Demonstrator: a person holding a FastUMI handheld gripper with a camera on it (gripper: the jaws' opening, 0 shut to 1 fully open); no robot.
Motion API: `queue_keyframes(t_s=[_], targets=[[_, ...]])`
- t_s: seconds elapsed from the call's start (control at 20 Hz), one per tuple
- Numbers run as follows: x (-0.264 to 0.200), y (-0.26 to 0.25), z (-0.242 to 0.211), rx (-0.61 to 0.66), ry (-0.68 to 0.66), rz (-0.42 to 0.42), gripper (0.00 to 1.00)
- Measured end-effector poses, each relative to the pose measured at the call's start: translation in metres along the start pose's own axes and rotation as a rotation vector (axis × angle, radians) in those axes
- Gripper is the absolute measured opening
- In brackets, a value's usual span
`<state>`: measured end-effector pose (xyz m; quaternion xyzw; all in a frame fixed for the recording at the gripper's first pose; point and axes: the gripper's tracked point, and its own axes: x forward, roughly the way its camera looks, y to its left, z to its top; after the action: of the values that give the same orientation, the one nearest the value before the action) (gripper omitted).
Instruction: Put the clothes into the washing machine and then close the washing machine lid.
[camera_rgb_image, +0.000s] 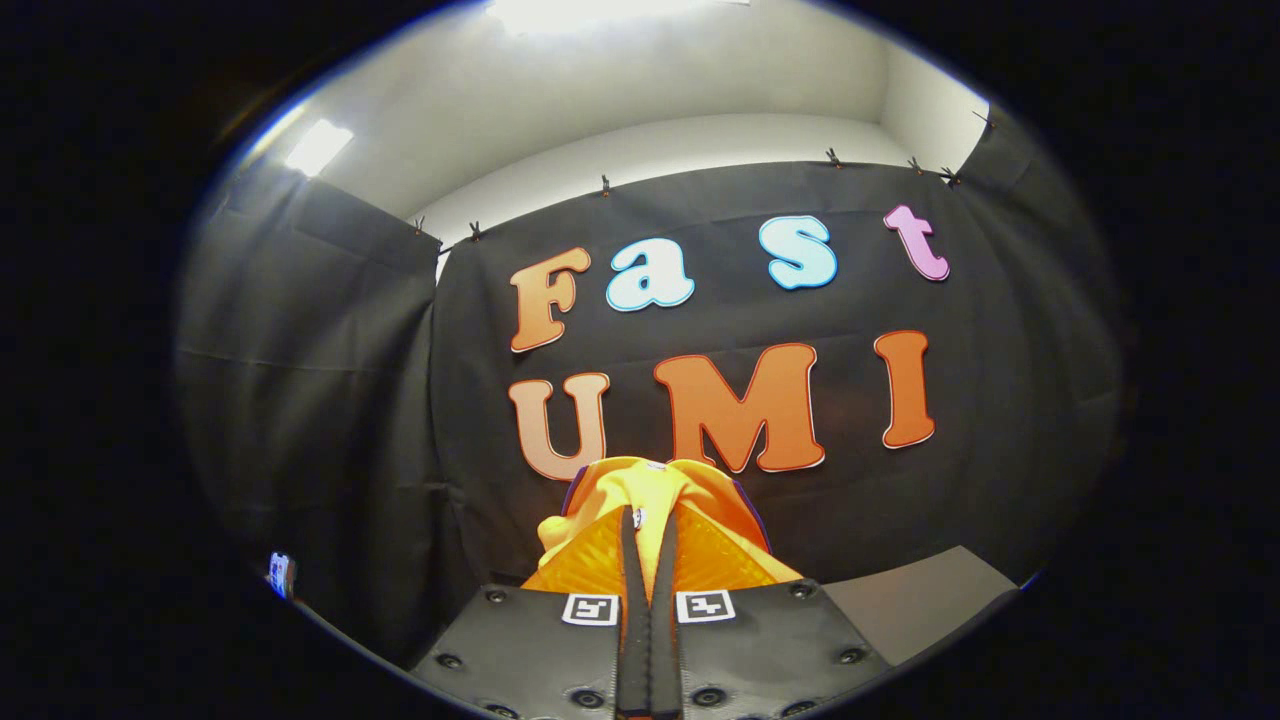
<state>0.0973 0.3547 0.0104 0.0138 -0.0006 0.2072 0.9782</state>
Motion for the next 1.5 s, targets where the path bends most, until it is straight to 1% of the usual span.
queue_keyframes(t_s=[0.15,0.35,0.5,0.75,0.9,1.15,1.5], targets=[[0.005,0.019,0.009,0.000,-0.015,0.038,0.07],[0.017,0.056,0.007,0.032,-0.012,0.116,0.08],[0.029,0.082,-0.006,0.041,0.005,0.162,0.08],[0.050,0.116,-0.036,0.081,0.050,0.206,0.08],[0.064,0.127,-0.060,0.085,0.084,0.198,0.08],[0.079,0.144,-0.095,0.083,0.119,0.156,0.08],[0.094,0.153,-0.141,0.070,0.175,0.115,0.08]])
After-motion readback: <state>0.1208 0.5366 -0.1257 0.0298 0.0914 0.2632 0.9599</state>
